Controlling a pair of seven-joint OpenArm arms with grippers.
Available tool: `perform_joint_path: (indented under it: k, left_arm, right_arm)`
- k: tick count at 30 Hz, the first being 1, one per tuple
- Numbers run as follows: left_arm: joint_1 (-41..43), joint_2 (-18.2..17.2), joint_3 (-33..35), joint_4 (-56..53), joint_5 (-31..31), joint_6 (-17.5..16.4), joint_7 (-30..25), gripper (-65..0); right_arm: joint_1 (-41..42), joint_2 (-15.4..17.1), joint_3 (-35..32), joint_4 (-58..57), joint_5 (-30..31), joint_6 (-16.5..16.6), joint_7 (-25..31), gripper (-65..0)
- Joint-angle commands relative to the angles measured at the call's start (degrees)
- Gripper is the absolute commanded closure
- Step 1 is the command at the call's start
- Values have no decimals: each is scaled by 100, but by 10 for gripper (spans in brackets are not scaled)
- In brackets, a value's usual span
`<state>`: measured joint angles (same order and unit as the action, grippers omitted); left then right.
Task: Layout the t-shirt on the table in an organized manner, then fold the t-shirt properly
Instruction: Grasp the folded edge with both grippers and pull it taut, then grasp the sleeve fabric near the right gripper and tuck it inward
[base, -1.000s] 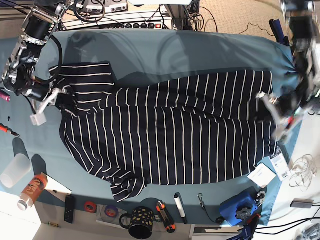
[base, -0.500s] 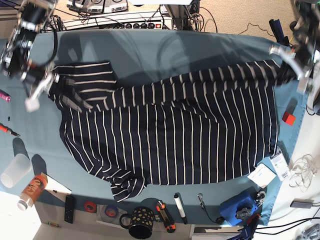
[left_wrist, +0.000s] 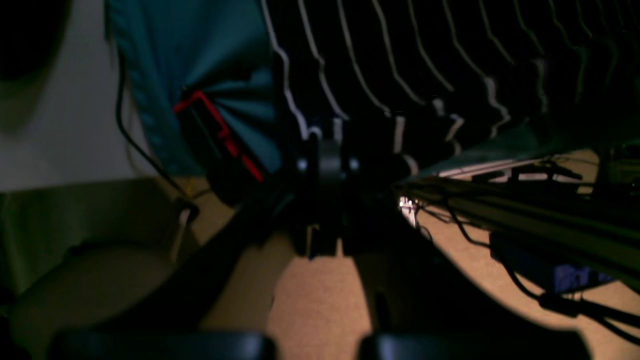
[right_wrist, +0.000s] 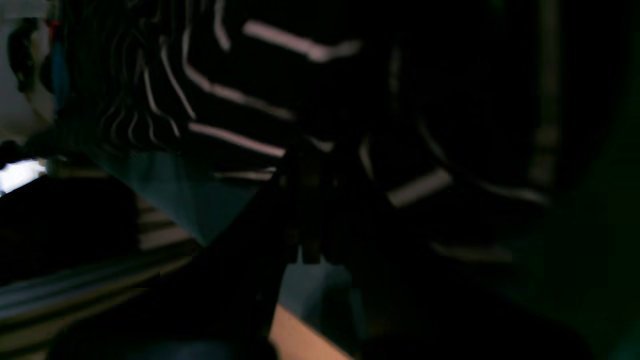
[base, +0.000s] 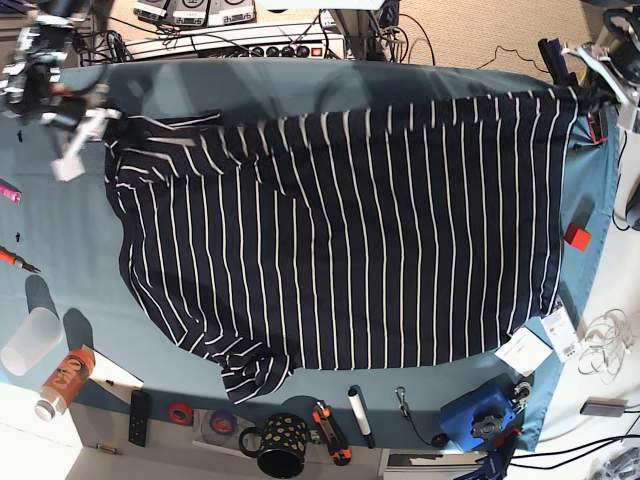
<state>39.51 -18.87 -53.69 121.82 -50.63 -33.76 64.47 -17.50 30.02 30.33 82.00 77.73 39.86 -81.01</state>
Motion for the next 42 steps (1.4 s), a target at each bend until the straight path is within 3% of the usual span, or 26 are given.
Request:
perform_joint_path:
  k: [1, 6, 10, 19, 22, 26, 31, 37, 42]
  left_arm:
    - [68, -83, -59, 79, -33, -57, -103, 0]
    - [68, -98, -61, 79, 136, -83, -105, 0]
    - [66, -101, -61, 79, 133, -81, -133, 0]
    - [31, -144, -59, 79, 131, -83, -968, 0]
    - [20, -146, -52, 76, 136, -85, -1338, 0]
    - [-219, -146, -44, -61, 157, -238, -1327, 0]
    - [-800, -144, 20, -564, 269, -361, -1329, 0]
    - [-1434, -365, 765, -1233, 673, -356, -1401, 0]
    - [-1937, -481, 1187, -1399, 1582, 564, -1947, 0]
  right_arm:
    - [-28, 291, 55, 249, 291, 14, 101, 0]
    - [-326, 988, 55, 1130, 688, 14, 101, 0]
    - [-358, 1209, 55, 1676, 717, 14, 101, 0]
    - [98, 866, 55, 1993, 715, 14, 101, 0]
    - [409, 741, 52, 1989, 44, 14, 101, 0]
    - [697, 662, 46, 1989, -723, 14, 101, 0]
    - [905, 664, 37, 1829, -1244, 14, 107, 0]
    - [1196, 662, 37, 1069, -1810, 14, 813, 0]
    - [1504, 664, -9, 522, -1829, 14, 861, 0]
